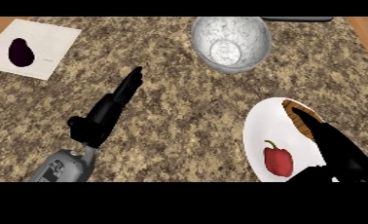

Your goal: Pick the bell pepper from the plate and place it in the bowl

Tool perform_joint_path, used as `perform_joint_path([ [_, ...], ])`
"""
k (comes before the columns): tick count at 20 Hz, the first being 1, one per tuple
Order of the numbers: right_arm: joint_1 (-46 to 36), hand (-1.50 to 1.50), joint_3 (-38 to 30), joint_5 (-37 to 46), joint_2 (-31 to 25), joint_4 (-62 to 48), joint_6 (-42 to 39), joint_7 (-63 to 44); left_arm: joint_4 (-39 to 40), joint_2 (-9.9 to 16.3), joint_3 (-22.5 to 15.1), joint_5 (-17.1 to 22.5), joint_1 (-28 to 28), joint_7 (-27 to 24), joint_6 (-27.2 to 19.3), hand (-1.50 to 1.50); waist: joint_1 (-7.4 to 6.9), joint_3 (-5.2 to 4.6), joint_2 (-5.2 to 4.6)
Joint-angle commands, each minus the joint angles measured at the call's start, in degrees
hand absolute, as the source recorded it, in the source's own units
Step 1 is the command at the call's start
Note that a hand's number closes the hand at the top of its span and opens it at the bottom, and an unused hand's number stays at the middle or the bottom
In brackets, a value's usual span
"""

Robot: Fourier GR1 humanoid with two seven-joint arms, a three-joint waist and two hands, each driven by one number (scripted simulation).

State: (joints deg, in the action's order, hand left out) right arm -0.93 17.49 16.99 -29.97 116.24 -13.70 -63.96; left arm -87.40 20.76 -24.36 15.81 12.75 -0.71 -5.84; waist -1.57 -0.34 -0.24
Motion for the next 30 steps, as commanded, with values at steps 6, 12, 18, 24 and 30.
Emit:
perform_joint_path([
  [6, -9.7, -1.50, 1.9, -10.3, 0.5, -3.4, -7.0, -20.3, -2.3, 0.0, 1.1, 0.0, 0.2, 2.5, 0.2, 0.00, 0.34, 0.16, 0.16],
  [12, -11.4, -1.50, 7.3, -5.8, 2.2, -3.7, -3.5, -21.2, -2.3, -0.6, 0.5, -2.4, -4.0, -0.5, -0.6, 0.00, 0.85, 0.21, 0.35],
  [18, -11.5, -1.50, 8.3, -1.5, 1.0, -4.9, -2.8, -18.5, -2.0, -0.9, 2.7, -1.1, -1.0, 2.7, 1.0, 0.00, 1.48, 0.26, 0.30],
  [24, -9.6, -1.50, 12.7, 8.0, 2.0, -4.3, -0.3, -17.3, -1.7, -1.1, 2.5, -1.9, -4.1, -0.2, 2.5, 0.00, 1.49, 0.25, 0.34],
  [30, -8.7, -1.50, 13.8, 12.2, 4.1, -6.8, -0.7, -18.1, -2.6, -1.9, 4.2, -1.8, -1.1, 3.7, 1.9, 0.00, 1.52, 0.27, 0.33],
])
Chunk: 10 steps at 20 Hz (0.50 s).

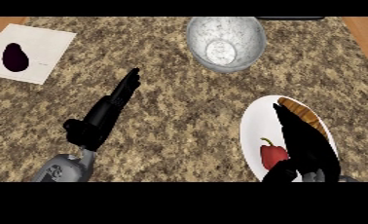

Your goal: Pick the bell pepper from the plate and place it in the bowl

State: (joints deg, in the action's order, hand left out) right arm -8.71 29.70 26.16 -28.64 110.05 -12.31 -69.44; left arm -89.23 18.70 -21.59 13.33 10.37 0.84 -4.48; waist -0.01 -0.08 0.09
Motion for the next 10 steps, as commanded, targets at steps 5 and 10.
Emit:
perform_joint_path([
  [5, 4.4, -1.50, -1.0, 3.6, 1.9, -1.7, -1.1, -9.0, -3.3, 1.3, 2.4, 0.9, -1.8, 1.7, 1.6, 0.00, 0.02, 0.04, 0.02],
  [10, 8.6, -1.50, -2.4, 4.8, 1.0, -3.7, -0.8, -3.1, 0.5, -2.4, 0.5, -2.2, -2.7, -1.9, 1.0, 0.00, 0.50, 0.05, -0.07],
])
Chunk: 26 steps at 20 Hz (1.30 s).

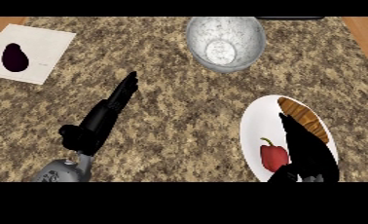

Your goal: Pick the bell pepper from the plate and place it in the bowl

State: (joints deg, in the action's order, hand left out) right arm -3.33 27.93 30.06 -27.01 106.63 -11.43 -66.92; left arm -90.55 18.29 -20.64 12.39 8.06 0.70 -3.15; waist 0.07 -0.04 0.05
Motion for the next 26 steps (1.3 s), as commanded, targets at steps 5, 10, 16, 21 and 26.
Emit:
perform_joint_path([
  [5, 0.2, -1.50, -2.7, 1.5, 3.5, -0.8, -3.4, -6.5, -4.6, -0.4, 0.7, -2.2, -3.4, 0.9, 0.7, 0.00, -0.37, 0.03, 0.08],
  [10, 0.0, 1.50, -3.6, 5.6, 6.3, -5.0, -3.9, 2.6, 2.7, -3.5, 4.5, -3.7, 0.9, 0.2, 3.6, 0.00, -0.05, 0.04, -0.03],
  [16, 0.0, 1.50, -4.1, 13.0, 7.8, -5.0, -1.6, 4.6, -0.7, -6.1, 3.6, -6.1, -1.5, 2.0, 3.0, 0.00, -0.10, 0.04, 0.01],
  [21, -9.2, 1.50, -1.4, 16.9, 14.3, -14.1, -2.1, 6.9, 2.2, -5.6, 6.1, -5.5, 1.2, 1.2, 6.5, 0.00, -0.64, 0.03, -0.16],
  [26, -26.3, 1.50, 6.2, 16.2, 24.3, -22.6, -6.8, 11.5, 1.0, -6.7, 1.3, -6.4, 2.5, 0.9, 8.3, 0.00, -8.09, -0.08, -1.53],
])
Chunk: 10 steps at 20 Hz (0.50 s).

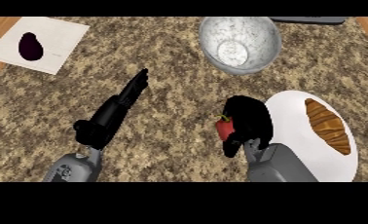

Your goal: Pick the bell pepper from the plate and place it in the bowl

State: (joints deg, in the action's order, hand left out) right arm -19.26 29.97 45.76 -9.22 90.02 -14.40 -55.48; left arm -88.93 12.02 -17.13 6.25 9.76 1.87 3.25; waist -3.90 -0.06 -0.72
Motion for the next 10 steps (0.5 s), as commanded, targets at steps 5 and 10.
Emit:
perform_joint_path([
  [5, -27.1, 1.50, 4.5, 1.9, 9.0, -22.7, -0.4, -1.2, 0.6, -1.4, -1.0, 0.0, 2.3, 0.9, 1.0, 0.00, -1.92, -0.02, -0.41],
  [10, -39.4, 1.50, 3.1, 4.3, 9.2, -29.1, 7.2, -3.9, -0.9, -1.5, -0.3, -0.4, 0.9, 1.3, -0.3, 0.00, -0.66, 0.01, 0.11],
])
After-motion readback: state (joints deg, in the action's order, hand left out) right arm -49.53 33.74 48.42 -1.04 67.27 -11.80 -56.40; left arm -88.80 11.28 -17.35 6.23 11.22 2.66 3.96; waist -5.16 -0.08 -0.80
